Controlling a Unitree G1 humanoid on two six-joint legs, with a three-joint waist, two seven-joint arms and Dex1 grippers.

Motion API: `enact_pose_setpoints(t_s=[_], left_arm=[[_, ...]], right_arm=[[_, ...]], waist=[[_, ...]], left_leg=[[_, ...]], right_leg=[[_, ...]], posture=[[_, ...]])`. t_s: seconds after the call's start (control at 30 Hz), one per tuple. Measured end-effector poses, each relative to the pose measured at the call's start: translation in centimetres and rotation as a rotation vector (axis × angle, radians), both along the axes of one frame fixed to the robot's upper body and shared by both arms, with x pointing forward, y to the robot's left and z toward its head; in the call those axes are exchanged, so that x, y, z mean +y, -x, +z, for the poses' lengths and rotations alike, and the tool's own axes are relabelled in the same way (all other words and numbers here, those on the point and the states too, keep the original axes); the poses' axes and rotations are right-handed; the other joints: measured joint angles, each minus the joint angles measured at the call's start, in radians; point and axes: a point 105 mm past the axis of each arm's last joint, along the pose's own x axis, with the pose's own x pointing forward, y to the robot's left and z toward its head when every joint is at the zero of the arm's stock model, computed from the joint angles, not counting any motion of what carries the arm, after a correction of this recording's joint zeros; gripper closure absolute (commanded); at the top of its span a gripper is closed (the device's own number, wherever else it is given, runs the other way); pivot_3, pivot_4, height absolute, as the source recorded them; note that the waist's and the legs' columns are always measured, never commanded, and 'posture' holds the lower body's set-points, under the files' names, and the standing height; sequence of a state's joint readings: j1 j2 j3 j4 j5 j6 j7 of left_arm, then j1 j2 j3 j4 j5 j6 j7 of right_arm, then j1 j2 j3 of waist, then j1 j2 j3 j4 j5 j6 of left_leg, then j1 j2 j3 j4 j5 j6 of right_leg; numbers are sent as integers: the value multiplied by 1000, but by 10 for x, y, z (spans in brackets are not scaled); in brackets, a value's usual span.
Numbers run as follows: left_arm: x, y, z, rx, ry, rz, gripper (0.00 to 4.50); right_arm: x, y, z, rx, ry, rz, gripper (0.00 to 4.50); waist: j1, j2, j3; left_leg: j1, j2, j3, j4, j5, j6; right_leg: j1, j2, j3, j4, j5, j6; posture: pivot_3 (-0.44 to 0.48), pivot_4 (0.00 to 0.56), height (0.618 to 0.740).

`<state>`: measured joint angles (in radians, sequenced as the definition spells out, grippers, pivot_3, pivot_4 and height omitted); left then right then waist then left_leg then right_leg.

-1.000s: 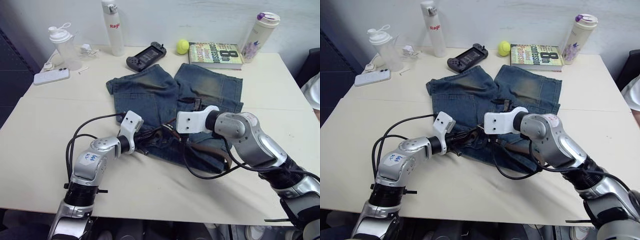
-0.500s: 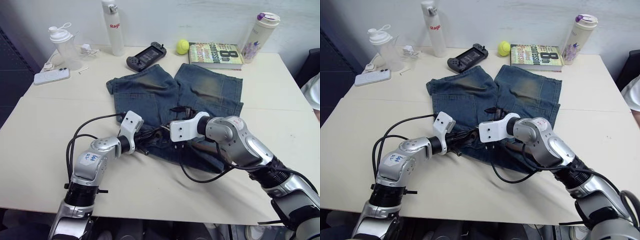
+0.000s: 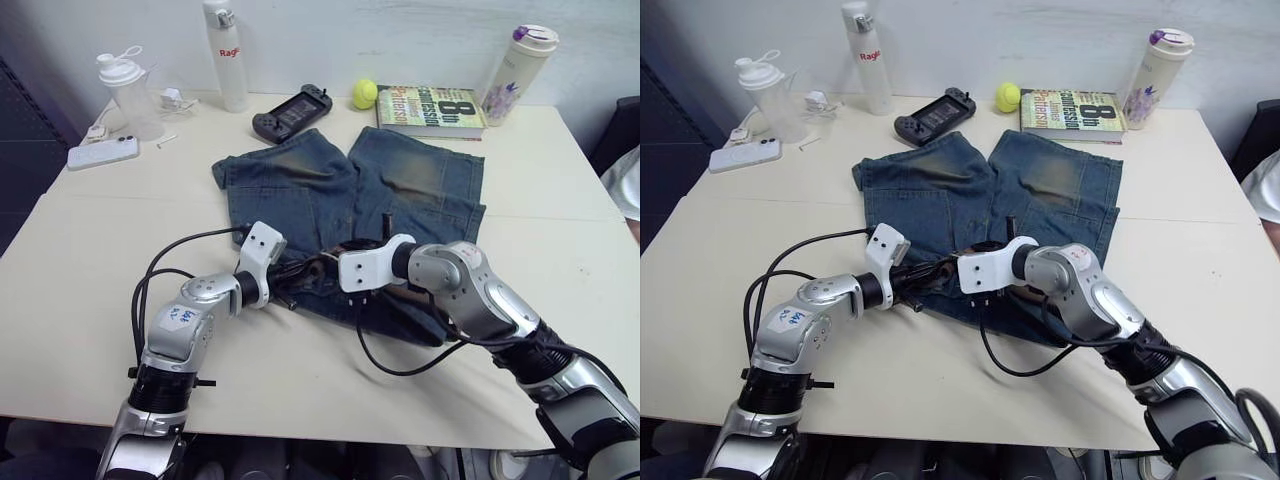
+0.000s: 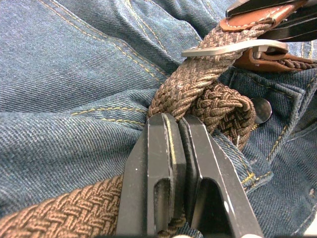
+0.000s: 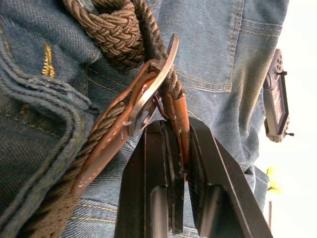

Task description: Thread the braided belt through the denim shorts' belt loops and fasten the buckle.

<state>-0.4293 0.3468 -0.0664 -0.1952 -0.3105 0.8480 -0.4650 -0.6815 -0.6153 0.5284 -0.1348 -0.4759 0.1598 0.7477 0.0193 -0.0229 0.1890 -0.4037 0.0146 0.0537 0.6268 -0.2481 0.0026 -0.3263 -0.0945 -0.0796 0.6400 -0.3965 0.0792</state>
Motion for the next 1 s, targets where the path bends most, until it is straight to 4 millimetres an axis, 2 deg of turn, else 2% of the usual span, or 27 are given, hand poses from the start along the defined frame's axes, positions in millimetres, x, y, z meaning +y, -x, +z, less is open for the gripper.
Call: enact_pose_setpoints(t_s=[0.33, 0.5, 0.7, 0.77, 0.83, 0.87, 0.97, 1.0], left_arm=[[4, 2, 1, 5, 52, 13, 4500], [29, 17, 18, 3, 132, -36, 4500], [47, 23, 35, -22, 158, -85, 4500], [57, 30, 45, -38, 156, -143, 3744], [55, 32, 41, -30, 152, -150, 3291], [52, 32, 38, -22, 155, -146, 2764], [53, 39, 24, 27, 165, -135, 1502], [53, 39, 24, 23, 165, -136, 1189]], right_arm=[[1, 3, -1, 22, -63, -44, 4480], [10, 13, 7, 0, -119, -14, 4480], [18, 21, 14, -36, -140, 29, 4480], [23, 26, 21, -70, -158, 62, 4500], [23, 26, 21, -71, -158, 63, 4500], [22, 25, 20, -68, -157, 60, 4500], [-6, 4, 17, -62, -150, -87, 4500], [-5, 4, 17, -62, -152, -85, 4500]], waist=[[0, 0, 0], [-20, 0, 0], [-28, 1, 1], [-25, 1, 1], [-24, 1, 1], [-23, 1, 1], [-23, 1, 1], [-26, 1, 1]], left_leg=[[0, 0, 0, 0, 0, 0], [-1, 1, 0, 0, 0, 0], [-1, 1, 0, -1, 1, -1], [-1, 1, 0, -1, 1, -1], [-1, 1, 0, -1, 0, -1], [-1, 1, 0, -1, 0, -1], [-1, 1, 0, 0, 0, -1], [-1, 1, 0, 0, 0, -1]], right_leg=[[0, 0, 0, 1, 0, 0], [-2, 1, 0, 3, 0, 0], [-2, 2, 0, 3, 0, -1], [-2, 1, 1, 2, 0, -1], [-2, 1, 1, 3, 0, -1], [-2, 1, 1, 3, 0, -1], [-2, 1, 1, 4, 0, -1], [-3, 1, 1, 4, 0, -1]], posture=[[0, 150, 740], [0, 150, 740], [0, 150, 740], [0, 150, 740], [0, 150, 740], [0, 150, 740], [0, 150, 740], [0, 150, 740]])
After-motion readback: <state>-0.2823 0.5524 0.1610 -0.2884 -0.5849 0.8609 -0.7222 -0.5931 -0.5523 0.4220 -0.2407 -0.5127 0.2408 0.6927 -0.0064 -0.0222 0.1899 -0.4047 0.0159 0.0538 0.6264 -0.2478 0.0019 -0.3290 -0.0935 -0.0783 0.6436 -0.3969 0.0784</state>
